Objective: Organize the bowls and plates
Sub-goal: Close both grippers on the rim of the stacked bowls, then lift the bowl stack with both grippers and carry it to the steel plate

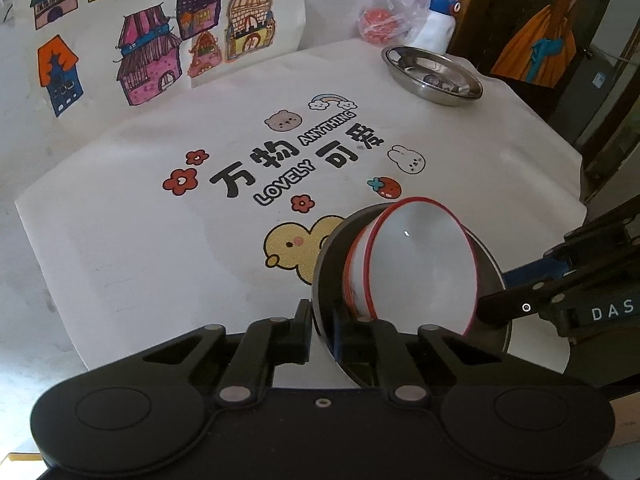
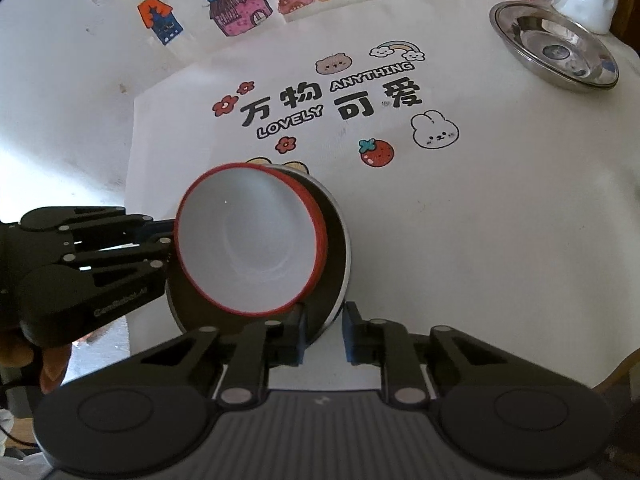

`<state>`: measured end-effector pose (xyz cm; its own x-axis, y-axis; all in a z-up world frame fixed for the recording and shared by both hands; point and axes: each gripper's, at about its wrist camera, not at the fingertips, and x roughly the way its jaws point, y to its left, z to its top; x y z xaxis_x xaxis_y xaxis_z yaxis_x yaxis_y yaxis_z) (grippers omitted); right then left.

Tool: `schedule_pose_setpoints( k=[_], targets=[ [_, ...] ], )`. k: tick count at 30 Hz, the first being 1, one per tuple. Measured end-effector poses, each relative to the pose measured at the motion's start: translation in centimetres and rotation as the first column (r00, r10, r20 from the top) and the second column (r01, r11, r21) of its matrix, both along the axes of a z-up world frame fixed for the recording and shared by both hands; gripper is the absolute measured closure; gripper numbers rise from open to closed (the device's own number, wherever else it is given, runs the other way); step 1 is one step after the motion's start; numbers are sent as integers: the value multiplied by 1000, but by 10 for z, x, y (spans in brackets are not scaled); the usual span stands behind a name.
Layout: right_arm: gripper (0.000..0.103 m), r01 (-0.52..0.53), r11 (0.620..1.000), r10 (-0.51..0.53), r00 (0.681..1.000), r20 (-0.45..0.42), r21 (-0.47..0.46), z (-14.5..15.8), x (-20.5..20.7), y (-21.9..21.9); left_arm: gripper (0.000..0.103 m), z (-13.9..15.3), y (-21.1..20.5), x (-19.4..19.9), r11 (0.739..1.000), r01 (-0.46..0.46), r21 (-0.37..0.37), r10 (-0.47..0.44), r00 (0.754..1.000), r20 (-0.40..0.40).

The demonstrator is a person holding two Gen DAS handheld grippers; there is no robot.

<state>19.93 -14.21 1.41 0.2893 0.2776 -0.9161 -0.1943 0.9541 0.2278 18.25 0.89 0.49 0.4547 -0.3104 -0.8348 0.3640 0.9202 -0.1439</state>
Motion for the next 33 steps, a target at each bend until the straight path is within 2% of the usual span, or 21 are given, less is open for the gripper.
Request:
schedule_pose_setpoints(
  k=[8,13,22,33],
  targets=[
    [82,4,1000,-4,1000,17,-10,-2,-3,3,94,-1,0,-2,999,-31,-11,31,1000,2],
    [81,17,999,-17,1000,3,33,-6,-1,-4,95,0,1,-1,998,-52,-20,52,999,-7],
    [83,58,998,-58,998,7,41,-7,-5,-2,95,0,1,-3,997,-71,-21,72,997,5],
    [83,94,994,-95,995,6,55,-6,-9,-13,96,0,-2,-1,994,-99,-55,98,995,-30]
  ],
)
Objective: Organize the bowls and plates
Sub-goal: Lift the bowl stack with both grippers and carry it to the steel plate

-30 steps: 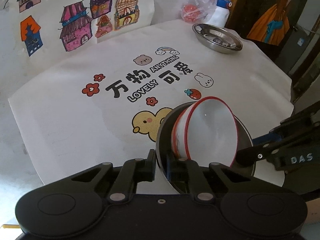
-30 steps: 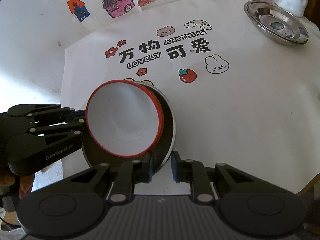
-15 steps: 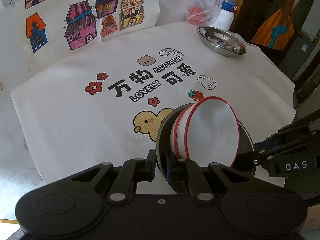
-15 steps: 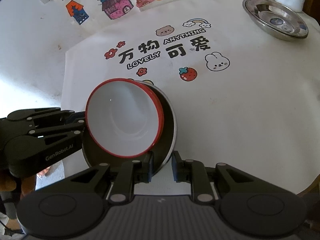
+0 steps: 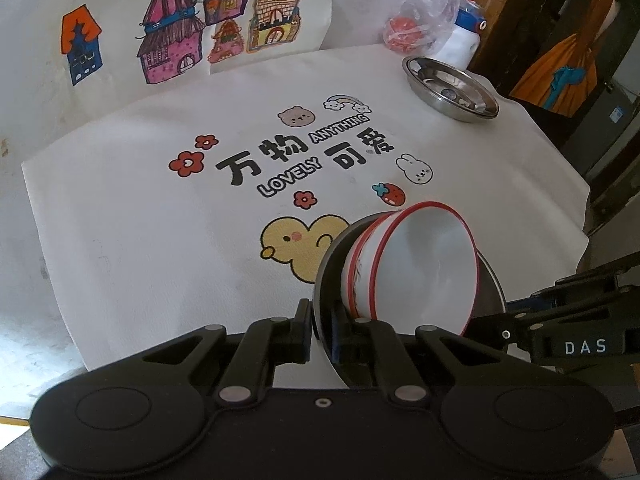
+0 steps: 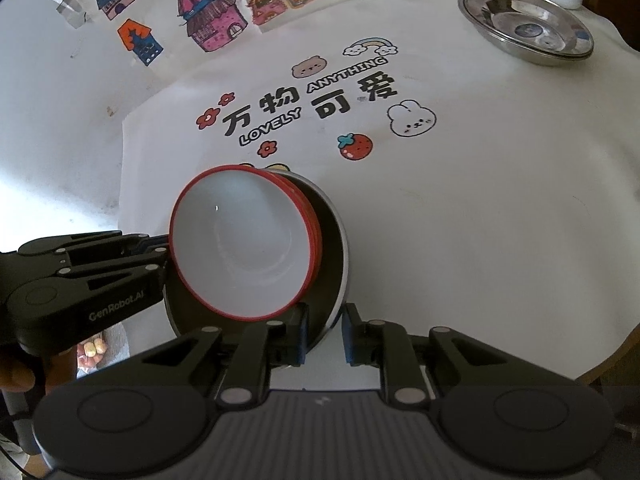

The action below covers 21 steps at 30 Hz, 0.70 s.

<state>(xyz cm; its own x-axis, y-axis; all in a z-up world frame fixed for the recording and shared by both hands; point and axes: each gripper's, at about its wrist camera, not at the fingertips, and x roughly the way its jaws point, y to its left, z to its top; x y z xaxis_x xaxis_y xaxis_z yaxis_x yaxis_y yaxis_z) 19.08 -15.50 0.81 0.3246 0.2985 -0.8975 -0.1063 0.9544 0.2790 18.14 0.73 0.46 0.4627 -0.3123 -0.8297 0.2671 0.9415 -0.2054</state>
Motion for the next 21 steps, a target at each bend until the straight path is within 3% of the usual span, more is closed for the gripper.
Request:
schedule_pose_setpoints(
  k=[21],
  targets=[
    [83,61,997,-62,998,25,36,5,7,-48,97,8,-36,16,1000,26,-8,-26,1000,13]
  ],
)
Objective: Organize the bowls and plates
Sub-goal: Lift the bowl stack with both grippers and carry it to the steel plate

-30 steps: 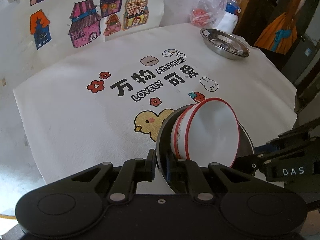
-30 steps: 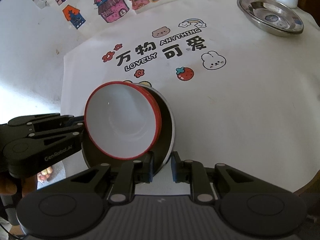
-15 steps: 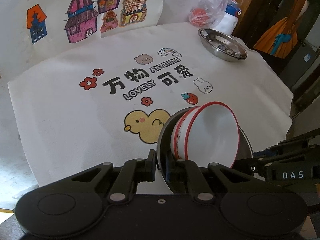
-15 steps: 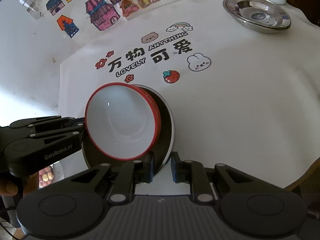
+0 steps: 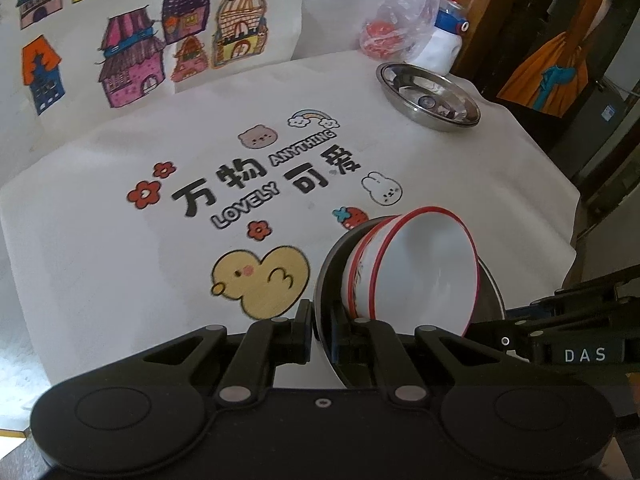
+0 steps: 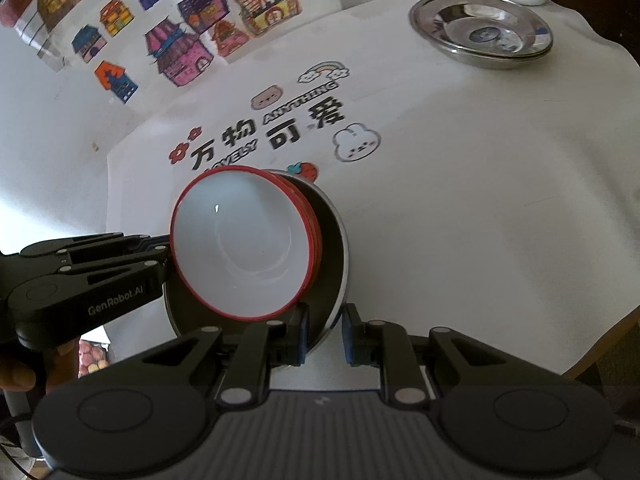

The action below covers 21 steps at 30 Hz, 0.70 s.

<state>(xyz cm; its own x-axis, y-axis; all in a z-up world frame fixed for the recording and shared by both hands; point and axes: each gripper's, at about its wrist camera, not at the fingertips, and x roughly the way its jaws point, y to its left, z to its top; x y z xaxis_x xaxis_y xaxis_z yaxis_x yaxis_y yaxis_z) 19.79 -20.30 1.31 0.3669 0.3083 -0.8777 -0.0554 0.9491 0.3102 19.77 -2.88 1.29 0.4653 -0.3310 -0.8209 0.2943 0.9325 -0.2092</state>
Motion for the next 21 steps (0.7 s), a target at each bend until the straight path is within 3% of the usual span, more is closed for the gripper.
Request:
schedule_pose_setpoints(
  k=[21],
  targets=[
    [83,136,990,-137,989,58,32,20,65,-116,97,21,-97,82,998,61,-23,-59,997,45]
  ],
)
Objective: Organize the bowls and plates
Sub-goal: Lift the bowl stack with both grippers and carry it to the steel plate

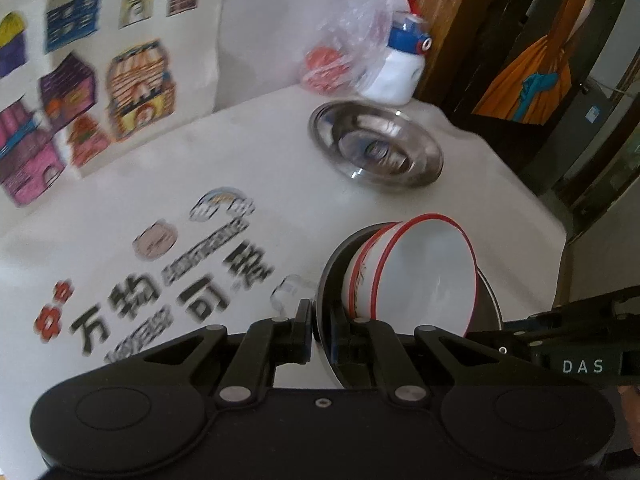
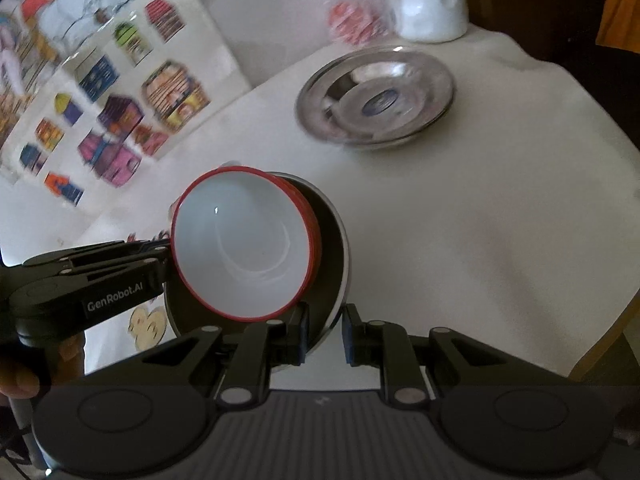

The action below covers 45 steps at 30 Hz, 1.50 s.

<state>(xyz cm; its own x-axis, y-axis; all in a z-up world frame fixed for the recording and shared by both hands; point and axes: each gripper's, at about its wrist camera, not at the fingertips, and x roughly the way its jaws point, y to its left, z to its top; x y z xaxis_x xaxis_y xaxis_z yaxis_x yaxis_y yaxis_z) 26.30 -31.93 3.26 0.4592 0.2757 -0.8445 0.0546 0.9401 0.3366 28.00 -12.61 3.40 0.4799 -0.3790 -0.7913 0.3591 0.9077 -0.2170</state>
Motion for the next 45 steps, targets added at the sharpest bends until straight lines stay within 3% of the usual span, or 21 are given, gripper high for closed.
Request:
schedule_pose_setpoints(
  k=[12,26,45],
  targets=[
    [83,73,997,-73,996,60,9,11,58,-64,98,13,-56,63,1000,10,-25,-9,999,36],
    [84,110,994,-112,991,75,20,-2,113,-95,97,5,-93,128,999,-23,-42,25,999,45],
    [84,95,995,-93,992,87,-14,-22,158,-91,97,-20,-99,176,995,-92,-42,93,995,24]
  ],
)
